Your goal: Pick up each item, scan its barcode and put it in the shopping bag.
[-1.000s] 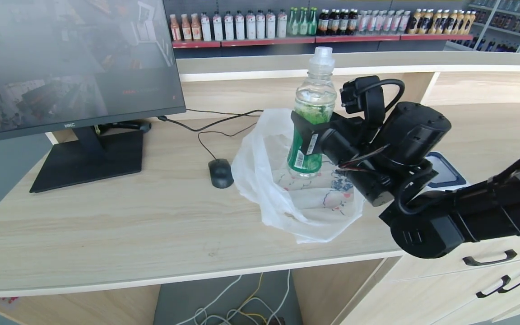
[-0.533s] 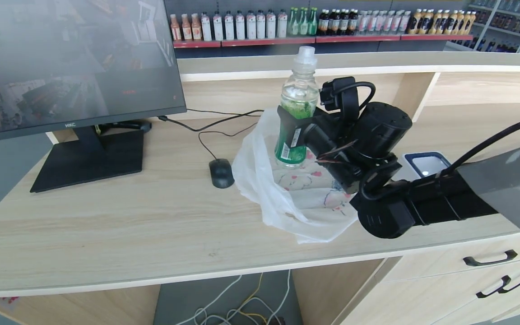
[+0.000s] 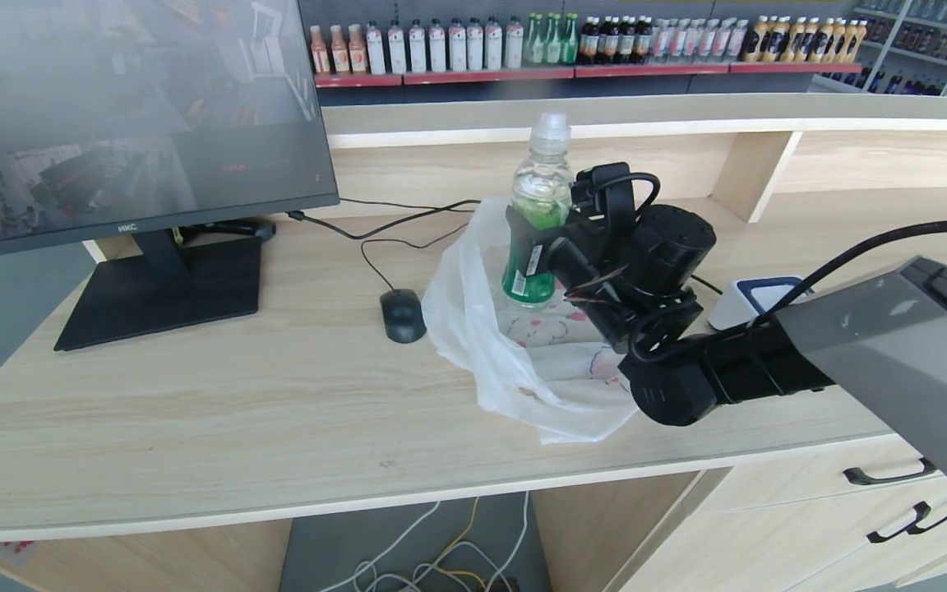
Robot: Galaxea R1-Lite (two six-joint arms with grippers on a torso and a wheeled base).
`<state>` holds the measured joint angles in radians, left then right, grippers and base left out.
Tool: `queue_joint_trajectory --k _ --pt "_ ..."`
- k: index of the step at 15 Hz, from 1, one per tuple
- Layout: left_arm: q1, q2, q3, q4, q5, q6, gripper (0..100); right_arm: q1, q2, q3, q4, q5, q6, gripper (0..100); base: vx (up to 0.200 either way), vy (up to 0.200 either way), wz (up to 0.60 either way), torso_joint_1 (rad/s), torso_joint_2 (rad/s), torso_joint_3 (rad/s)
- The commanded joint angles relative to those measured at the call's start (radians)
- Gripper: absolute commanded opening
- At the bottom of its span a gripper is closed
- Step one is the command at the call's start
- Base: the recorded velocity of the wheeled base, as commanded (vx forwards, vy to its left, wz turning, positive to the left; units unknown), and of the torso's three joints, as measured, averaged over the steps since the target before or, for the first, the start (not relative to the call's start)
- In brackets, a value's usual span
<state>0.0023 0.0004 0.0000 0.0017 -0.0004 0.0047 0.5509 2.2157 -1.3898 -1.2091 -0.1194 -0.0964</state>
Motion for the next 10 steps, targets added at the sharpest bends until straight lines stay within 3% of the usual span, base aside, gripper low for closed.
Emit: queue_joint_trajectory --k 1,10 --pt "0.001 0.000 0.000 0.000 0.000 0.000 100 0.000 0.015 -0.002 0.000 0.000 0.004 0 0.000 0.000 0.00 0.000 0.00 0.000" --pt "0.001 0.000 0.000 0.000 0.000 0.000 100 0.003 0.039 0.014 -0.027 0.006 0.009 0 0.000 0.000 0.00 0.000 0.00 0.000"
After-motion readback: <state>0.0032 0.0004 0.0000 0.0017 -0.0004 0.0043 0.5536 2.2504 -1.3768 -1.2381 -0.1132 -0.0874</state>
